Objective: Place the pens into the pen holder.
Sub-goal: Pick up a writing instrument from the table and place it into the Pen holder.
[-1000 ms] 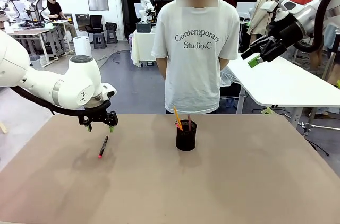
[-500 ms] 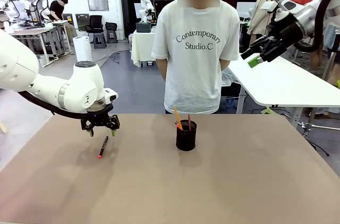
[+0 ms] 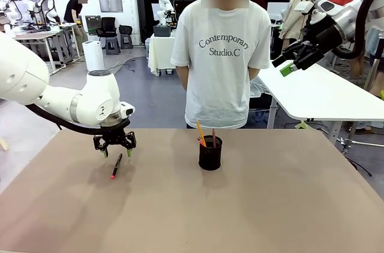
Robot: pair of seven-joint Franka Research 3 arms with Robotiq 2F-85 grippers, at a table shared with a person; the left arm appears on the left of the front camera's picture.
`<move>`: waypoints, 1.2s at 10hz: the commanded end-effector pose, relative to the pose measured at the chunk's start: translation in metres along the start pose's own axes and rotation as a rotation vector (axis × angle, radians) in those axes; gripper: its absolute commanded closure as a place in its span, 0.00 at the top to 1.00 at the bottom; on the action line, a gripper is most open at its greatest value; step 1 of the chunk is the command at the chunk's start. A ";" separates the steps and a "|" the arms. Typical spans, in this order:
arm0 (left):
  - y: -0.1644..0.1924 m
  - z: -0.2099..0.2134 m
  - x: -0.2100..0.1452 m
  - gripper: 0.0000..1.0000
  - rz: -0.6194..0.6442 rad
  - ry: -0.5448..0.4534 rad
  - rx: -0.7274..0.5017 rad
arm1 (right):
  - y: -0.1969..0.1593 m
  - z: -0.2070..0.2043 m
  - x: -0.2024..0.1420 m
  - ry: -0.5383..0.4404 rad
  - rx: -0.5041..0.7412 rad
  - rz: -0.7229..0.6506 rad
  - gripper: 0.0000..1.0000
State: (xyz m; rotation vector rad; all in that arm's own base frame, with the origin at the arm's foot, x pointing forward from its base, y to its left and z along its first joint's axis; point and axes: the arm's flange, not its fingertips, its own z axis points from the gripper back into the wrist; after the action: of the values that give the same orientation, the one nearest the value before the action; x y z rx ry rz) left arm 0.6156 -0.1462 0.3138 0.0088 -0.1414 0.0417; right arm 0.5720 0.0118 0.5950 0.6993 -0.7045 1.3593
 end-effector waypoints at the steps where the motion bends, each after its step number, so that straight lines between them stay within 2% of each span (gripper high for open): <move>1: 0.000 0.001 0.007 0.57 -0.007 0.035 -0.010 | 0.001 0.000 0.003 0.000 0.000 0.002 1.00; 4: -0.002 -0.002 0.008 0.03 -0.014 0.050 -0.012 | 0.001 0.000 0.003 0.000 0.000 0.002 1.00; 5: -0.002 -0.003 0.008 0.00 -0.014 0.054 -0.012 | 0.001 0.000 0.003 0.000 0.000 0.002 1.00; 10: -0.002 -0.005 0.006 0.00 -0.040 0.076 0.001 | 0.001 0.000 0.003 0.000 0.000 0.002 1.00; 12: 0.000 0.002 0.004 0.00 -0.065 0.088 -0.085 | 0.001 0.000 0.003 0.000 0.000 0.002 1.00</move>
State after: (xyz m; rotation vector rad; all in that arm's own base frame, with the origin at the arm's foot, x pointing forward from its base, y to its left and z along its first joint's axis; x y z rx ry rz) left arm 0.6200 -0.1507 0.3110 -0.0125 -0.0829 -0.0047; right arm 0.5720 0.0118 0.5950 0.6993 -0.7045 1.3593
